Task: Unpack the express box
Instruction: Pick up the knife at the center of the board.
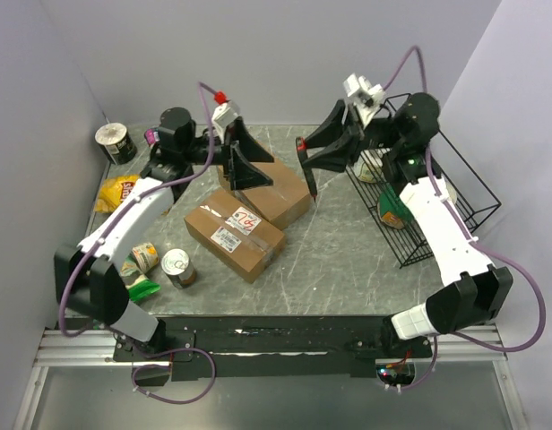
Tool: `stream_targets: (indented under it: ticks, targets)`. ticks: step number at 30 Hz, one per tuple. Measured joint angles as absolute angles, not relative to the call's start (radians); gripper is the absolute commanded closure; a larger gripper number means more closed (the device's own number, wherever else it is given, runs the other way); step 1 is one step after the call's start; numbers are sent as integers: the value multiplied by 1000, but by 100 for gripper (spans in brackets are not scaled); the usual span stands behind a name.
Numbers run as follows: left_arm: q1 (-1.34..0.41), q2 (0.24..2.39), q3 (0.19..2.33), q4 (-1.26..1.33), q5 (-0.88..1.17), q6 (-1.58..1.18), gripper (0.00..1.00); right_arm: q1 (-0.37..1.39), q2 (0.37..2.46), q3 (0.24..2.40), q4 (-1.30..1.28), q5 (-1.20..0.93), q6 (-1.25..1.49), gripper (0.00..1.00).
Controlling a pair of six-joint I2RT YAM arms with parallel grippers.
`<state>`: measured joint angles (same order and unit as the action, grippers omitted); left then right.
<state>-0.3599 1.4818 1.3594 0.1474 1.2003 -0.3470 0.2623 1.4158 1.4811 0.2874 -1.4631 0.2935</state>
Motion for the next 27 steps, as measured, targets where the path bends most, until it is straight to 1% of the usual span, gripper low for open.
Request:
stream_targets:
  ticks: [5,11,15,20,23,26,27]
  targets:
    - [-415,1574,1412,280,1261,-464,2,266,1419,1579,413,-1483,381,100]
    - [-476,1641,1476,448,1279,-594,4,266,1384,1535,417,-1486,364,100]
    - [-505,1655,1504,509,1287,-638,2,271,1383,1515,414,-1479,358,100]
    - [-535,1691,1571,556,1299,-675,2,273,1384,1515,430,-1460,358,100]
    - [-551,1714,1594,588,1301,-698,1,273,1390,1519,439,-1439,355,100]
    - [-569,1740,1601,610,1304,-718,6,273,1397,1519,450,-1421,349,100]
    - [-574,1748,1602,615,1305,-722,11,273,1400,1519,452,-1417,348,100]
